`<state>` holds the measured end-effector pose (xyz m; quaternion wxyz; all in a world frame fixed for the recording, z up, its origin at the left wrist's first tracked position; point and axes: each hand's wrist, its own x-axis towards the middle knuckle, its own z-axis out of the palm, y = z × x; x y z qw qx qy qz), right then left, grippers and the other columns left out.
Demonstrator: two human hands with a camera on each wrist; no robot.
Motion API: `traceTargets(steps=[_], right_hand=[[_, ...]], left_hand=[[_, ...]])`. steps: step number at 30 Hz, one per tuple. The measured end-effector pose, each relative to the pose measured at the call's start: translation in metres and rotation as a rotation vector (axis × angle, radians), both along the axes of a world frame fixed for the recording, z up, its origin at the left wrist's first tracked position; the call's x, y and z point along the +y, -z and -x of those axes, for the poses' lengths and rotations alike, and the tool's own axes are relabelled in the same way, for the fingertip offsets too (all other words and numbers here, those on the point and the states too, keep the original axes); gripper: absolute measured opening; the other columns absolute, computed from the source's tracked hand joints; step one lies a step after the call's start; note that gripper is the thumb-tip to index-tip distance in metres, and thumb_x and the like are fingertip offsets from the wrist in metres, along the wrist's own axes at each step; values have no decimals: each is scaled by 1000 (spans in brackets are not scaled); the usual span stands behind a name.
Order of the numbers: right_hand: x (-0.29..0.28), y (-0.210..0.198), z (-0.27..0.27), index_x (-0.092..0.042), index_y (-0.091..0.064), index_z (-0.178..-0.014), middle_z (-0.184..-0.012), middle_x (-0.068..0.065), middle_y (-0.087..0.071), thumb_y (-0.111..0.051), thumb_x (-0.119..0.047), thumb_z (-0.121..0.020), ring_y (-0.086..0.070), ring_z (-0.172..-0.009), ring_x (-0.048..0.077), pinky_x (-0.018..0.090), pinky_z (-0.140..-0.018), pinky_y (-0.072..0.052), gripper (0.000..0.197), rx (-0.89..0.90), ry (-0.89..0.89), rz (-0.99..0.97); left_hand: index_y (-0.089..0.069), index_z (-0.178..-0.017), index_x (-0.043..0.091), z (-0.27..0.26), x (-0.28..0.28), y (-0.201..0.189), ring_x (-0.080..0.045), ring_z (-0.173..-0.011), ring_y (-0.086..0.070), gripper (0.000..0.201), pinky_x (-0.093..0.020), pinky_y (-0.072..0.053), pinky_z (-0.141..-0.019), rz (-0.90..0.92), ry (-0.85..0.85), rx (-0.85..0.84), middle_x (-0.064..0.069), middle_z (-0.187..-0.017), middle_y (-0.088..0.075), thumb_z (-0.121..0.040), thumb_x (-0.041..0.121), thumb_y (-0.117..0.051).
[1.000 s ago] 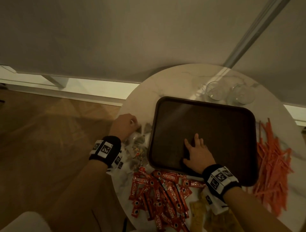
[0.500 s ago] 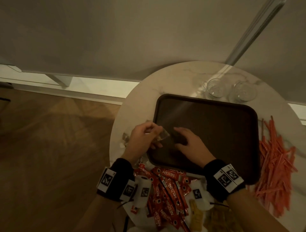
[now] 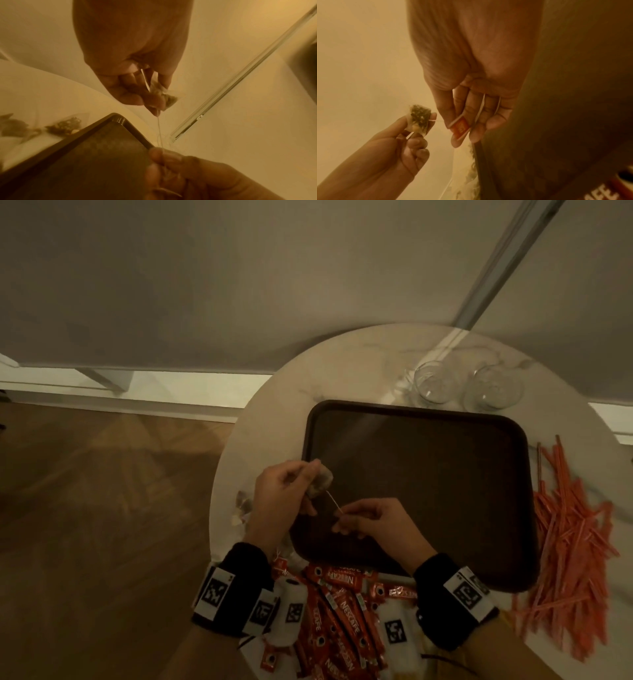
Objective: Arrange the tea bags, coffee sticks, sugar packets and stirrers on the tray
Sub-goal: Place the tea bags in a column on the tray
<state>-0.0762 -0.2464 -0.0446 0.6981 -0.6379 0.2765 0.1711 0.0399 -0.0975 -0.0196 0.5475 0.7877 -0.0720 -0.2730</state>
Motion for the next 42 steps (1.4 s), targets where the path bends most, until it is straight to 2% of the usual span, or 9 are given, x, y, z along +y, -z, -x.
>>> traceTargets(steps=[8, 12, 15, 19, 26, 30, 33, 37, 42], right_hand=[[-32, 25, -29, -9, -71, -103, -92, 5, -77, -68, -14, -90, -73, -83, 15, 20, -70, -56, 14, 60, 113, -47], [-46, 42, -37, -10, -70, -104, -100, 5, -76, -70, 5, -83, -73, -90, 10, 19, -78, -56, 26, 37, 84, 43], [-48, 53, -35, -15, -73, -93, -90, 2, -75, -72, -5, -86, -72, -76, 9, 22, -72, -57, 12, 90, -14, 255], [-48, 59, -35, -20, -71, -87, -82, -3, -74, -67, -11, -91, -68, -65, 7, 18, -56, -53, 10, 130, -2, 299], [-50, 66, -42, -12, -72, -97, -81, 5, -76, -65, -17, -94, -71, -65, 13, 20, -58, -55, 9, 172, 85, 200], [-51, 66, -43, -14, -72, -92, -77, 6, -76, -66, -17, -94, -71, -62, 17, 22, -56, -54, 7, 175, 105, 176], [-49, 65, -43, -16, -72, -89, -76, 7, -76, -66, -16, -93, -71, -62, 18, 23, -57, -54, 7, 174, 113, 172], [-49, 62, -44, -18, -71, -88, -75, 6, -75, -65, -16, -94, -70, -60, 14, 18, -54, -54, 9, 186, 106, 164], [-50, 63, -43, -17, -70, -87, -72, 4, -73, -65, -13, -94, -68, -55, 11, 19, -53, -53, 10, 179, 113, 149]], left_hand=[[-76, -92, 13, -29, -21, 10, -21, -67, -70, 14, -27, -48, -48, -41, 30, 79, -3, -85, -74, -91, 25, -68], [-74, -91, 12, -39, -24, 19, -19, -70, -72, 8, -24, -52, -50, -76, 27, 77, -4, -87, -74, -90, 19, -70], [-74, -90, 15, -41, -25, 24, -19, -72, -72, 5, -26, -55, -53, -88, 49, 91, -2, -86, -74, -90, 18, -70], [-73, -91, 19, -40, -25, 30, -15, -76, -72, 4, -29, -57, -56, -110, 77, 92, 0, -89, -73, -90, 20, -70], [-73, -90, 23, -39, -24, 36, -5, -74, -69, 4, -14, -49, -55, -180, 172, 40, 6, -86, -72, -90, 20, -70], [-71, -88, 27, -38, -22, 43, 3, -73, -64, 3, -17, -52, -66, -288, 377, -103, 13, -80, -68, -88, 24, -73], [-66, -107, 31, -32, -25, 51, -2, -90, -60, 25, -29, -54, -81, -614, 720, -229, 14, -105, -64, -84, 40, -73], [-49, -135, 26, -26, -30, 54, -11, -107, -56, 49, -29, -50, -86, -712, 783, -410, 9, -131, -49, -90, 37, -65], [-60, -112, 19, -27, -50, 58, -22, -99, -61, 21, -30, -46, -71, -862, 970, -427, -1, -111, -57, -92, 25, -56]])
